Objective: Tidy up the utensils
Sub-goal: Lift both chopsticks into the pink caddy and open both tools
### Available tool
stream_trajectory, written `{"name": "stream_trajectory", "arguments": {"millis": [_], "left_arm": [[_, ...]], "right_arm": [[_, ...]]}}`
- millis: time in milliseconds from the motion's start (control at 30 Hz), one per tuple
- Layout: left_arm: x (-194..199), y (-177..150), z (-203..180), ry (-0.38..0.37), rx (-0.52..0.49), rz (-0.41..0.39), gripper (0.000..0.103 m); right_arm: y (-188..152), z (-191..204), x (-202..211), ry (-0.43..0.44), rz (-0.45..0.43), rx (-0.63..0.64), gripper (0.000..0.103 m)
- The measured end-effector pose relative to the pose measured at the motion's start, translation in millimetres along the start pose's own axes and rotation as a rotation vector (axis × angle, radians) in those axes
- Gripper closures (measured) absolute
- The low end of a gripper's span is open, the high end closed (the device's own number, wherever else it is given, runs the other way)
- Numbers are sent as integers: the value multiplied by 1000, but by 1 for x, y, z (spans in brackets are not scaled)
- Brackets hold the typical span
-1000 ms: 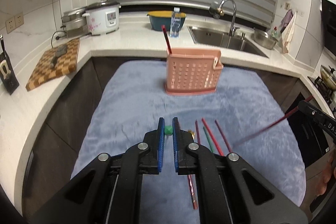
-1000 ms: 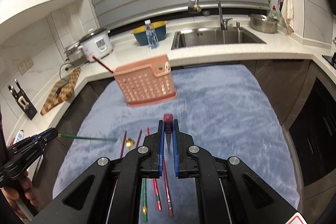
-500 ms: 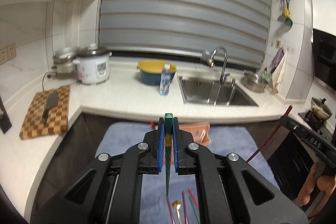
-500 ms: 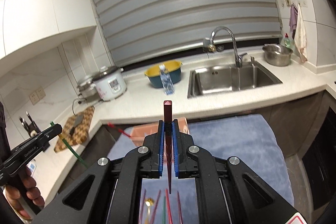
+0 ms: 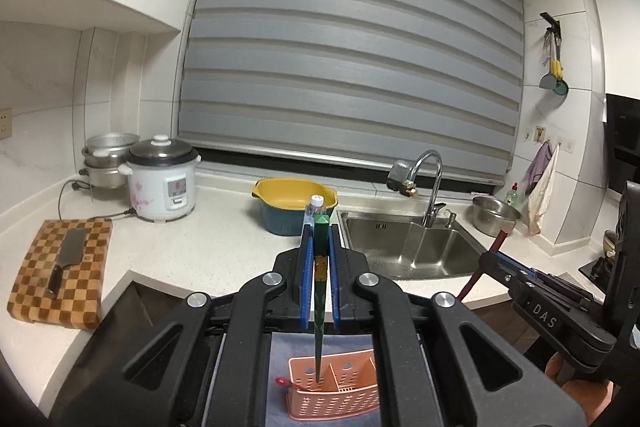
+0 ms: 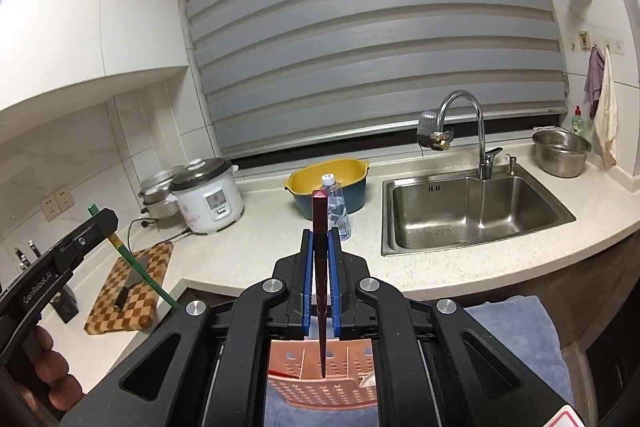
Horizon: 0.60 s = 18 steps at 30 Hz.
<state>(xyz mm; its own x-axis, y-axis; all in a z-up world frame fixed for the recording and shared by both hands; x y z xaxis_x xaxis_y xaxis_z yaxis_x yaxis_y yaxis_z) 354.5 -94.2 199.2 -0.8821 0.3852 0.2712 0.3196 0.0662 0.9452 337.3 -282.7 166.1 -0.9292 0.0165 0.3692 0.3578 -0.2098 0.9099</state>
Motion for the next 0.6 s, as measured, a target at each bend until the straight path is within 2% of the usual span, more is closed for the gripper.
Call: {"name": "stream_trajectory", "arguments": {"millis": [300, 467, 500, 567, 600], "left_arm": [[-53, -49, 12, 8, 19, 118, 96], [-67, -68, 16, 15, 24, 175, 96], [-69, -71, 16, 21, 22, 184, 95], [-68, -75, 14, 34, 6, 185, 83], [-65, -75, 13, 49, -3, 180, 62]], "right_arm": [[-48, -11, -61, -14, 131, -6, 96], [-66, -17, -77, -20, 184, -7, 96], [-67, -19, -77, -24, 181, -9, 93], [-66, -21, -72, -33, 168, -11, 79], [-64, -21, -68, -34, 157, -14, 70]]}}
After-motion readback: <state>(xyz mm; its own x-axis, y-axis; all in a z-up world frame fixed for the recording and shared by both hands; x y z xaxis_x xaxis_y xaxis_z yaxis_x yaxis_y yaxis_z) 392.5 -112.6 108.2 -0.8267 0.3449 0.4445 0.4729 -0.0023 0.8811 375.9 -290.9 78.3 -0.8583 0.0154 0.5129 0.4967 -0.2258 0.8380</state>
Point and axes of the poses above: each gripper's, at about its wrist camera, not at the fingertips, and x roughly against the way its jaws point, z to its left, y to its top, the point moved 5 cm from there along -x, roughly the way its jaws point, and after that the axes turned 2 degrees about x, right-handed, at the moved point
